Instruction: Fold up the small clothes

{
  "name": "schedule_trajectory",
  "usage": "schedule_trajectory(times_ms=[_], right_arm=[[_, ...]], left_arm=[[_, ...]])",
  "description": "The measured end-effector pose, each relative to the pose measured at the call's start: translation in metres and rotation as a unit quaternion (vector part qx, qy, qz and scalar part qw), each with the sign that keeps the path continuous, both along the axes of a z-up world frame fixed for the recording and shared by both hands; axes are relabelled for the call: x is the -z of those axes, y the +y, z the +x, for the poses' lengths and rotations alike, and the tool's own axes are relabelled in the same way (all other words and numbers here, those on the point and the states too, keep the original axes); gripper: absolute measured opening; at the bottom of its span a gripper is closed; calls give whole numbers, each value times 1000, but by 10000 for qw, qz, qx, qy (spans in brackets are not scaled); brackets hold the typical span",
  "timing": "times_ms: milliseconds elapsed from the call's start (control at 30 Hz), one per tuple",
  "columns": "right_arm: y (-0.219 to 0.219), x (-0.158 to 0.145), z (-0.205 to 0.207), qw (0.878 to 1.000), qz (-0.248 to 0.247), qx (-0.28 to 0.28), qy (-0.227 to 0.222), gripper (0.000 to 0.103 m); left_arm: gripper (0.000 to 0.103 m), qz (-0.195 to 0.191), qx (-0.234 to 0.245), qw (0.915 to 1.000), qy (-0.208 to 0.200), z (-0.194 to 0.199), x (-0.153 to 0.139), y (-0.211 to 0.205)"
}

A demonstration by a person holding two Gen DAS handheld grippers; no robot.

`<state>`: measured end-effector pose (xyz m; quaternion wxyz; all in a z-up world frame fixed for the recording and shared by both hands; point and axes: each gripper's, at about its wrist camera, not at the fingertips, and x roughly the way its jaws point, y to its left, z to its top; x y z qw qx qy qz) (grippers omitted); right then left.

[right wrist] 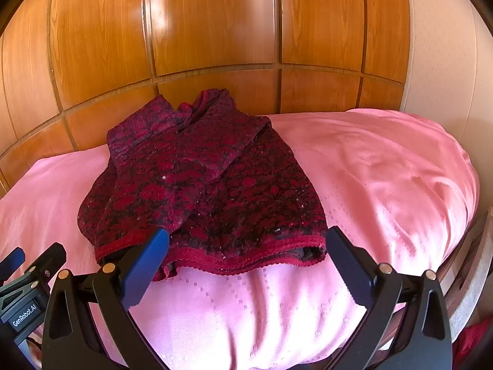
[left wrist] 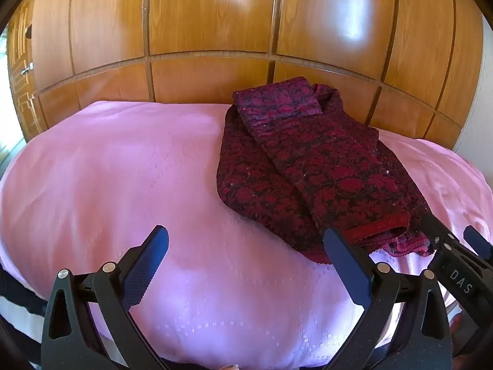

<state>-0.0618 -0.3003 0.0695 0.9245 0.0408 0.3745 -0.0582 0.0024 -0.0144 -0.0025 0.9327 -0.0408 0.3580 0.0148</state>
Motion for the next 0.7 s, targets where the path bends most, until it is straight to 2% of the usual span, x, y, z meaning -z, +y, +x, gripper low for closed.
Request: schedule_trajectory(times_ms=[700], right_arm=[[-3,0,5,10000,23,34,16,101]], left_arm=[[100,97,119,9999,-34,3,-2,-5]])
